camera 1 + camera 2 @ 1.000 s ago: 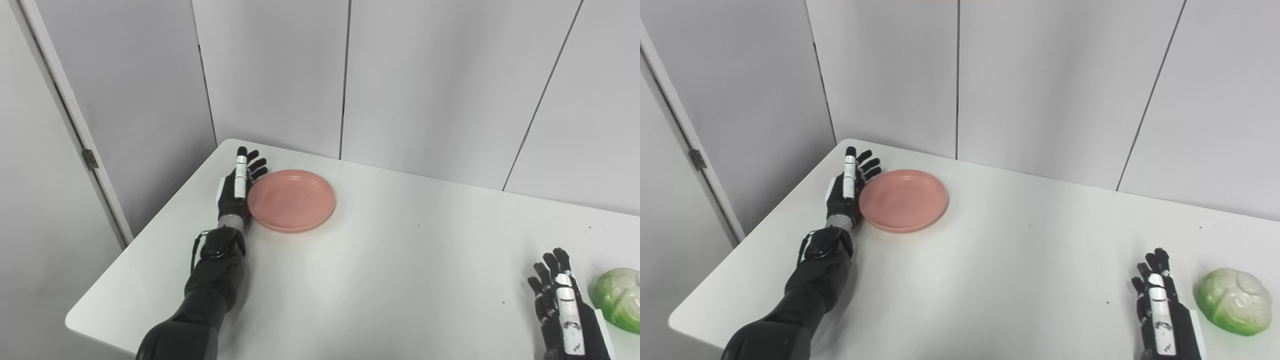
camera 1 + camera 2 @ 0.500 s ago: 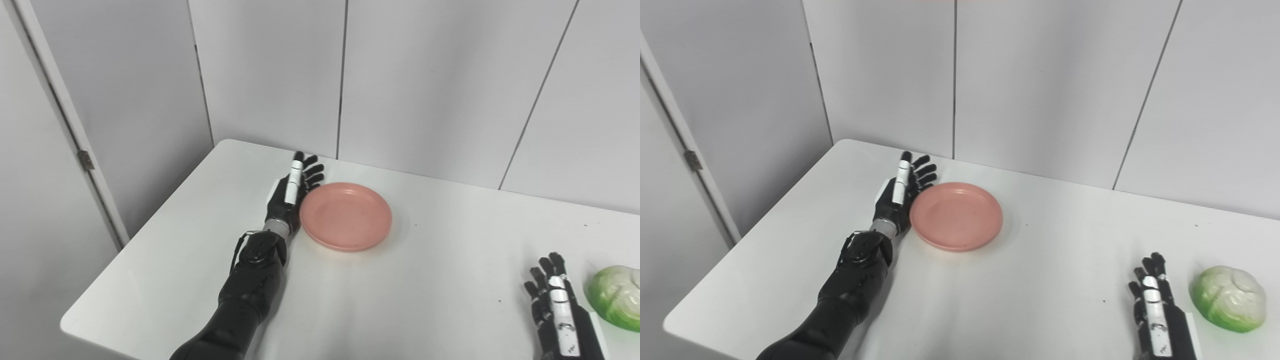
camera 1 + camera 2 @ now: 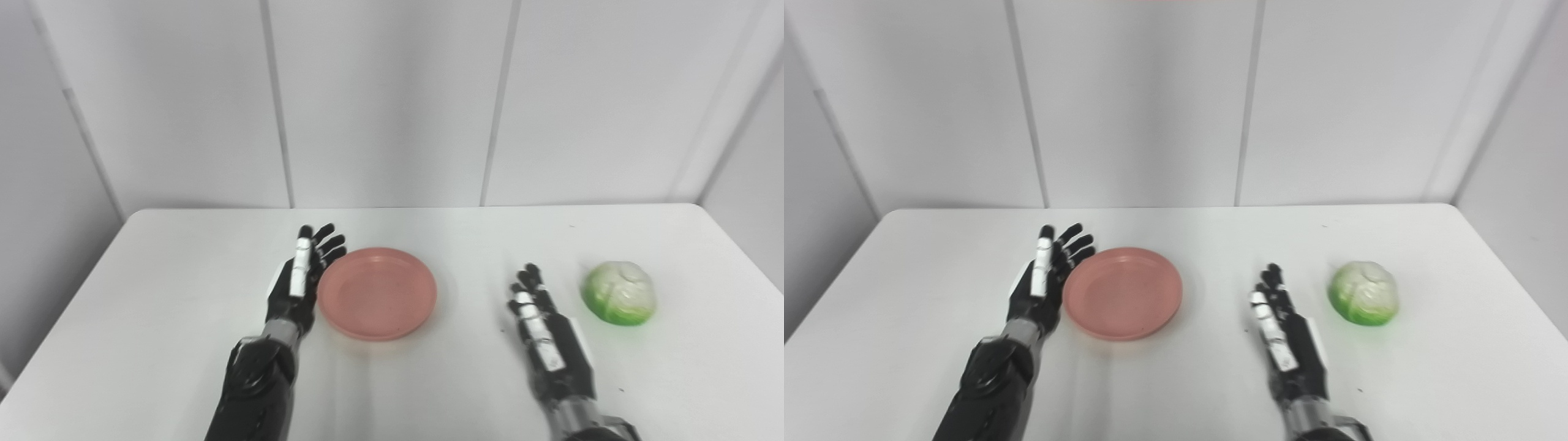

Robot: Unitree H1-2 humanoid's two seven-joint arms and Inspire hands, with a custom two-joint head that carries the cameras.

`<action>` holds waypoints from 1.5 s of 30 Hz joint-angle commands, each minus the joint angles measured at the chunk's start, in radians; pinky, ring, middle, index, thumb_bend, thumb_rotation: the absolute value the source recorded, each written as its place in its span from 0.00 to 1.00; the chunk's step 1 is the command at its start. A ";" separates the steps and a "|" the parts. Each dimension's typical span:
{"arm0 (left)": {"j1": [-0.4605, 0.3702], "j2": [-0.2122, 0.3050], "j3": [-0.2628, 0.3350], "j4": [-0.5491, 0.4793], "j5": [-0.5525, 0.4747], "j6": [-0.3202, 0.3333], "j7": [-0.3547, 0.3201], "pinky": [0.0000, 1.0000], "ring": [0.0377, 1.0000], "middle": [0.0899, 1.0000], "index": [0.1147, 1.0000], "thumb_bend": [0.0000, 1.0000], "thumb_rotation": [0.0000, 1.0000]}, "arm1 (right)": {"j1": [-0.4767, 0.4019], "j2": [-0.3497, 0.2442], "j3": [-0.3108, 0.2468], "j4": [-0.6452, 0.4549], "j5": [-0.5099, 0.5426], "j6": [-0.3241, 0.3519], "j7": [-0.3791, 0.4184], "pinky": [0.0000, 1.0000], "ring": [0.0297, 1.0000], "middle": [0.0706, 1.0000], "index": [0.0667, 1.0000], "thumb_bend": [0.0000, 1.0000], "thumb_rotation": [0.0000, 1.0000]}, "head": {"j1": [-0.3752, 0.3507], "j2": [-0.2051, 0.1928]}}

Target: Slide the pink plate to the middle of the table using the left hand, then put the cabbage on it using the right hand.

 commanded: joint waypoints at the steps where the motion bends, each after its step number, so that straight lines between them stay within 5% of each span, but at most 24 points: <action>1: -0.012 -0.014 0.001 -0.019 -0.022 0.009 -0.019 0.85 0.86 0.83 0.82 0.80 0.99 | -0.041 0.002 0.016 -0.054 -0.115 -0.051 -0.058 1.00 1.00 1.00 1.00 0.62 0.72 | -0.027 0.002; 5: 0.005 -0.042 -0.012 -0.021 -0.013 -0.013 -0.026 0.82 0.84 0.82 0.80 0.82 0.99 | -0.084 -0.035 0.025 -0.159 -0.207 0.025 -0.079 1.00 1.00 1.00 1.00 0.69 0.78 | -0.077 0.004; 14: 0.052 -0.072 -0.065 -0.068 0.023 -0.057 -0.037 0.88 0.88 0.86 0.85 0.81 1.00 | -0.154 -0.113 -0.025 -0.387 -0.169 0.222 -0.051 1.00 1.00 1.00 1.00 0.73 0.77 | -0.113 0.005; 18: 0.072 -0.089 -0.078 -0.099 0.046 -0.059 -0.008 0.87 0.87 0.86 0.85 0.80 1.00 | -0.207 -0.238 -0.035 -0.546 -0.127 0.406 0.040 0.97 0.99 0.99 1.00 0.67 0.69 | -0.104 0.023; 21: 0.070 -0.098 -0.082 -0.088 0.063 -0.078 0.009 0.88 0.88 0.86 0.85 0.79 1.00 | -0.255 -0.319 -0.051 -0.597 -0.111 0.476 0.073 0.95 0.98 0.98 0.99 0.65 0.58 | -0.091 0.018; 33: 0.053 -0.118 -0.090 -0.031 0.084 -0.121 0.024 0.92 0.91 0.89 0.88 0.73 1.00 | -0.402 -0.611 -0.137 -0.566 -0.123 0.497 0.135 0.91 0.96 0.97 0.97 0.66 0.52 | -0.094 -0.018; 37: 0.050 -0.116 -0.085 -0.012 0.083 -0.153 0.025 0.91 0.90 0.89 0.88 0.72 1.00 | -0.412 -0.713 -0.099 -0.528 -0.169 0.497 0.201 0.94 0.96 0.96 0.96 0.67 0.55 | -0.133 -0.033; 40: 0.055 -0.106 -0.085 -0.012 0.083 -0.160 0.017 0.92 0.90 0.88 0.86 0.73 1.00 | -0.417 -0.776 -0.052 -0.478 -0.194 0.497 0.279 0.78 0.86 0.86 0.88 0.71 0.48 | -0.169 -0.036; 45: 0.055 -0.089 -0.089 -0.021 0.102 -0.149 0.029 0.88 0.88 0.87 0.86 0.76 1.00 | -0.450 -0.811 0.031 -0.403 -0.281 0.497 0.385 0.78 0.86 0.87 0.88 0.73 0.45 | -0.191 -0.017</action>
